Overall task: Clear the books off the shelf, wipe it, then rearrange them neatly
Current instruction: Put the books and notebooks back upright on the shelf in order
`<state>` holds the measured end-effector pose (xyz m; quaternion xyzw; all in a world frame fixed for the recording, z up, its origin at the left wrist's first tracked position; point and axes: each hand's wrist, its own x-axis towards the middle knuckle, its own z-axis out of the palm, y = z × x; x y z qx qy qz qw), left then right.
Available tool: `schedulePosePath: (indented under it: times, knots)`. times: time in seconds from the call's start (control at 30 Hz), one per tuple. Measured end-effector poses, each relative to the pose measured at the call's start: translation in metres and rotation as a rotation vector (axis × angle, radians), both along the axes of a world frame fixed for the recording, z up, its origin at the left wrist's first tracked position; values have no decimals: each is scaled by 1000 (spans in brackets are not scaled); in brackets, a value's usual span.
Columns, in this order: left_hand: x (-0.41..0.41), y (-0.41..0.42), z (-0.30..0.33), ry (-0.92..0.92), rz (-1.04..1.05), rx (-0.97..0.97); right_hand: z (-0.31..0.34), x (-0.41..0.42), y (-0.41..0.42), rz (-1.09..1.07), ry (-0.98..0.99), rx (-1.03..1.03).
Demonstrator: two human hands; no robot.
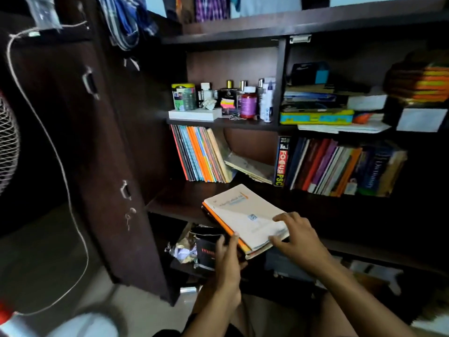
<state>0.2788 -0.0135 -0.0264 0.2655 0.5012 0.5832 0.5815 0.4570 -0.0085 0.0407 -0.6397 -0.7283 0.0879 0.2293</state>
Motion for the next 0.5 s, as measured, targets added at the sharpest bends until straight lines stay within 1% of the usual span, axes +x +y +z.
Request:
schedulePosePath:
  times: [0.07,0.1,0.13,0.17,0.23,0.27,0.3,0.43,0.5]
  knots:
    - [-18,3,2,141,146,130,8,-19,5,55,-21,14]
    - [-25,6,5,240,157,193,10,-31,8,80,-25,-8]
    - [-30,12,7,343,129,252,9,-42,12,89,-42,-51]
    - [-34,17,12,449,70,271,7,-54,16,92,-101,-90]
    - [-40,27,17,633,-42,263,4,-69,24,72,-276,-130]
    - [-41,33,20,672,-77,240,4,-72,28,59,-320,-150]
    - [-43,36,22,663,-86,228,6,-74,31,54,-334,-179]
    - [-45,49,27,524,-46,208,14,-78,43,78,-390,-302]
    - [-44,51,25,415,-46,182,17,-77,45,95,-413,-332]
